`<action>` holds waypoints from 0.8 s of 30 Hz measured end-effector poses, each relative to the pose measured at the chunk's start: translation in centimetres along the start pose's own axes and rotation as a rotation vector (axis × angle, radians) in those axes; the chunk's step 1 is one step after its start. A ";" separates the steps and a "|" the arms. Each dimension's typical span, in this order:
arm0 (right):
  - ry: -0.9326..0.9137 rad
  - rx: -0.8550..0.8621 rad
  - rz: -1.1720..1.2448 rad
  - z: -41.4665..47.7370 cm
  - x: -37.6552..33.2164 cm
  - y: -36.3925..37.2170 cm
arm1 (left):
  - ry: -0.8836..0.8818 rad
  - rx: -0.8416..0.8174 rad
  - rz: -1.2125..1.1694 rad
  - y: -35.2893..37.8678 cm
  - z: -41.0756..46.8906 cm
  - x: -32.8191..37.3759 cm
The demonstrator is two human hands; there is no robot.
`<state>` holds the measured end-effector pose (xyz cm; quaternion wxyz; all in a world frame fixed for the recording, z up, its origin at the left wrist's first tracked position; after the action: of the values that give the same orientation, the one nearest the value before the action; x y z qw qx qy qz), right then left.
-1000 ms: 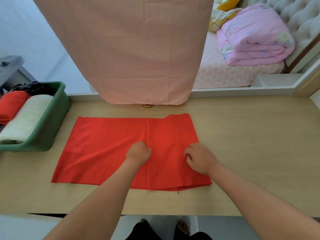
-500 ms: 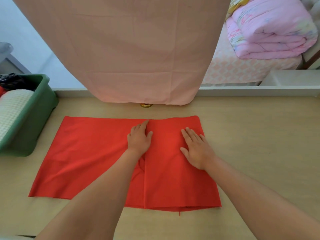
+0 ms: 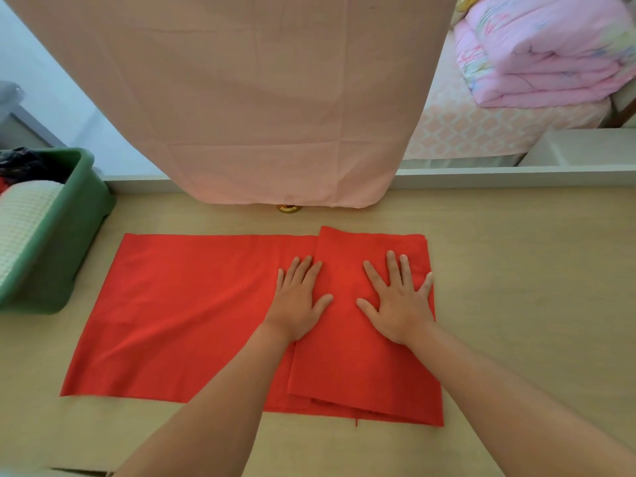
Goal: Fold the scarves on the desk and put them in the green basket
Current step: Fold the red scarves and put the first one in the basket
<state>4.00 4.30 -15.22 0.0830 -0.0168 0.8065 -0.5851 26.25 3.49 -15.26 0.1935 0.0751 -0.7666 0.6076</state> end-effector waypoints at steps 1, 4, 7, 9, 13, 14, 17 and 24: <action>-0.017 -0.008 -0.016 -0.1 0.6 0.0 | -0.007 0.019 -0.033 0.0 -0.3 -0.2; -0.035 -0.033 -0.033 -0.6 1.6 -0.5 | -0.010 0.178 0.028 -0.8 -2.1 -0.5; -0.083 0.066 -0.007 -2.4 1.1 -0.6 | -0.079 0.327 0.084 -1.3 -4.5 0.2; -0.120 0.074 -0.003 -4.1 0.1 -0.4 | -0.149 0.271 0.070 -1.0 -6.1 0.8; -0.191 0.069 0.013 -6.9 -2.2 0.1 | -0.321 0.093 0.179 -0.9 -8.5 2.8; -0.208 0.090 0.031 -7.2 -2.8 -0.1 | -0.360 0.065 0.189 -1.0 -8.8 3.0; -0.246 0.183 0.106 -7.6 -4.1 -1.1 | -0.416 0.075 -0.032 -1.4 -8.9 3.2; -0.280 -0.015 0.019 -11.1 -7.4 -1.1 | -0.570 -0.014 -0.546 -3.4 -9.0 4.4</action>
<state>9.53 15.32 -9.98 0.2004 -0.0913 0.7915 -0.5701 25.28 11.84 -8.79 0.1279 0.4405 -0.7456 0.4835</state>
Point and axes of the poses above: each hand's wrist, its own z-axis towards the middle knuckle, its own y-axis out of the palm, x = y × z, the point moved 1 cm from there along z, towards the middle knuckle, and after that the axes turned 3 degrees about -y, right-handed, at the moved point
